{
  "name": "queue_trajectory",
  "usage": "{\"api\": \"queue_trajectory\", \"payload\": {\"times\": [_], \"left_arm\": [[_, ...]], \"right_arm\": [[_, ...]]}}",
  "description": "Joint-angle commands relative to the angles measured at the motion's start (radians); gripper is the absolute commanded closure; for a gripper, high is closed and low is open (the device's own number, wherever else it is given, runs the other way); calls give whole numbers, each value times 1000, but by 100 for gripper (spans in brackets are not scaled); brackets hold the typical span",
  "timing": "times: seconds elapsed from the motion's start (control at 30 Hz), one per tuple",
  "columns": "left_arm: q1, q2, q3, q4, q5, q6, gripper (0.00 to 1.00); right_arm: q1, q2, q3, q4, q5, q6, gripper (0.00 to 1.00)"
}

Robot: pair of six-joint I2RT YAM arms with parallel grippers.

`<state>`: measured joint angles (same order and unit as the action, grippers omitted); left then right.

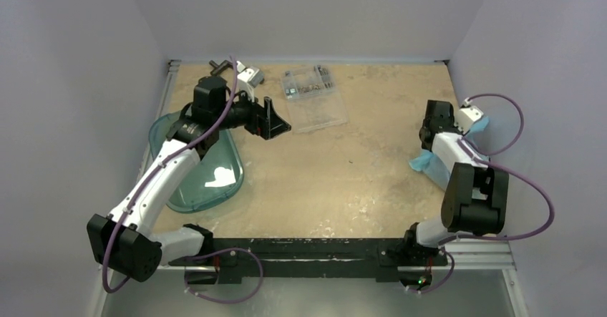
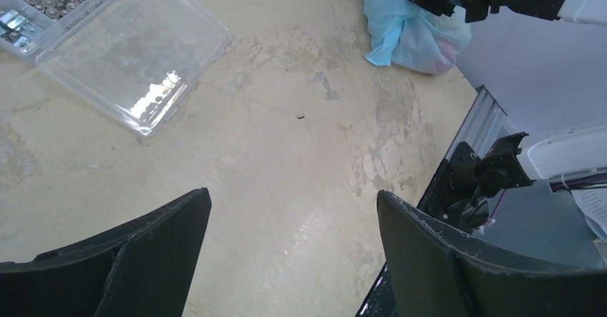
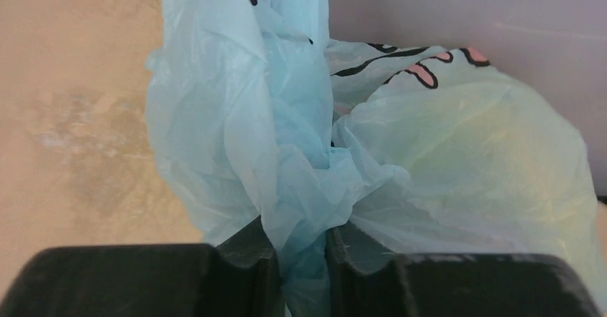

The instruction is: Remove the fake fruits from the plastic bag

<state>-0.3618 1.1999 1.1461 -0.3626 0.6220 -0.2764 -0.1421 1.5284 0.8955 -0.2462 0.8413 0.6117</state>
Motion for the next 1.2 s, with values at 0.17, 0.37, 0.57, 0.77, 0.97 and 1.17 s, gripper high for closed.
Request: {"api": "queue_trajectory", "payload": {"times": [0.17, 0.37, 0.57, 0.77, 0.97, 1.17], "left_arm": [[-38, 48, 30, 17, 60, -9, 15], [-56, 54, 27, 17, 52, -2, 16], [-61, 42, 27, 21, 59, -1, 16], [-63, 35, 27, 21, 77, 2, 12], [-70, 49, 32, 19, 103, 10, 10], [-97, 92, 65, -48, 85, 47, 8]], "right_arm": [[129, -179, -88, 136, -274, -74, 90], [357, -260, -130, 130, -390, -132, 98], [463, -392, -234, 192, -791, -239, 100], [562, -564, -374, 380, -1145, -298, 98], [596, -555, -420, 545, -1400, -314, 97], [692, -464, -377, 521, -1398, -330, 85]]}}
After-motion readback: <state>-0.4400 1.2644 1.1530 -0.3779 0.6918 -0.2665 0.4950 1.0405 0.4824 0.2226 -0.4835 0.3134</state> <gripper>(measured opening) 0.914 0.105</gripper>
